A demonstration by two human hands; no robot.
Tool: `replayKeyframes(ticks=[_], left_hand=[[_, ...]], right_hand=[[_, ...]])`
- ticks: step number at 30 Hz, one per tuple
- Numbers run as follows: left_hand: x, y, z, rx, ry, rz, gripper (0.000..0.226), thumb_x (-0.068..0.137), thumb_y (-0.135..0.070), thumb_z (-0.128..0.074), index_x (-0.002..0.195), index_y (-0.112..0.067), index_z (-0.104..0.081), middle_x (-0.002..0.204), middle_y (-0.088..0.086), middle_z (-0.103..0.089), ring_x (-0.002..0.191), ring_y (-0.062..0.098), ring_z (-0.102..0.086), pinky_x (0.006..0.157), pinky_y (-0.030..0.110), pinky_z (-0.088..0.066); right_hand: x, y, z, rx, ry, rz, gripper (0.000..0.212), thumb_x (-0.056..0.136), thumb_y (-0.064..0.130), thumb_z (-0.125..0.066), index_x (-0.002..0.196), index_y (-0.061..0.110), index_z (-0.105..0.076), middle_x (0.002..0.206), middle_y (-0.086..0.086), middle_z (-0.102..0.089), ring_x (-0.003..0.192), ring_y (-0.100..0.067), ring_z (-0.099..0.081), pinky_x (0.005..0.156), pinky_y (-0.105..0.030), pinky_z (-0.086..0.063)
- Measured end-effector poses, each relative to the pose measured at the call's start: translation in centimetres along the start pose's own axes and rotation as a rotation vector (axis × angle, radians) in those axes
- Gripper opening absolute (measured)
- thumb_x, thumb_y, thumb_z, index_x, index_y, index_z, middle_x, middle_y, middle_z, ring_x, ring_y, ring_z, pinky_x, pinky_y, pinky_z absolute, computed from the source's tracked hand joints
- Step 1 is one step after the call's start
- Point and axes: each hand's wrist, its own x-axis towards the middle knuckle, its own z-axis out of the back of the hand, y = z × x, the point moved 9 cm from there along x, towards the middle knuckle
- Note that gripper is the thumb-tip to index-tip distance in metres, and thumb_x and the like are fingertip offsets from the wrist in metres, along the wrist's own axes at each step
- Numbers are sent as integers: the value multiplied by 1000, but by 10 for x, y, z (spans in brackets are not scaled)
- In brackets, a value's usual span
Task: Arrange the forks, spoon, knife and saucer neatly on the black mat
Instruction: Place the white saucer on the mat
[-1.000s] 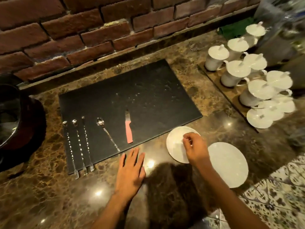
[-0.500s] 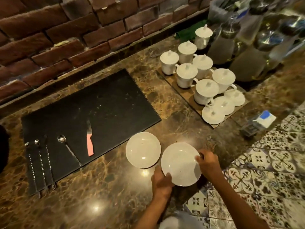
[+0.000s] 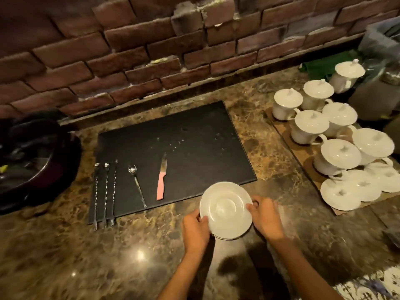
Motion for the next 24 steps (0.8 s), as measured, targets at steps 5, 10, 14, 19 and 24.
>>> replayKeyframes(ticks=[5, 10, 14, 19, 24], left_hand=[[4, 15, 2, 17, -3, 23, 28, 90, 3, -59, 74, -18, -66, 62, -2, -59, 57, 8, -47, 49, 13, -40], [1, 9, -4, -73, 15, -52, 23, 82, -21, -58, 67, -7, -68, 60, -4, -55, 56, 6, -39, 51, 19, -37], [6, 15, -10, -46, 42, 24, 29, 77, -30, -52, 74, -7, -70, 69, 3, -66, 64, 13, -51, 57, 27, -44], [13, 25, -17, -98, 62, 150, 17, 86, -8, -63, 74, -15, -73, 73, 3, -72, 68, 16, -59, 54, 24, -53], [36, -5, -6, -128, 71, 49, 33, 82, -44, -67, 76, -12, -71, 70, -1, -70, 65, 10, -57, 56, 22, -53]], right_hand=[[11, -7, -18, -78, 25, -50, 18, 89, 12, -62, 105, 9, -71, 80, 1, -63, 70, -16, -57, 70, -24, -41], [11, -14, -17, -37, 32, -54, 12, 89, 17, -61, 96, 13, -71, 74, 9, -62, 66, -5, -56, 55, -17, -44], [11, -19, -16, -55, 9, -69, 16, 91, 18, -59, 103, 12, -69, 97, -7, -70, 85, -23, -61, 82, -42, -56], [20, -23, -29, -165, 144, -71, 23, 95, 19, -55, 111, 7, -67, 106, -8, -71, 91, -22, -65, 81, -37, -57], [44, 1, -21, -72, 106, -25, 11, 91, 13, -58, 90, 12, -69, 79, 1, -65, 70, -11, -58, 56, -19, -42]])
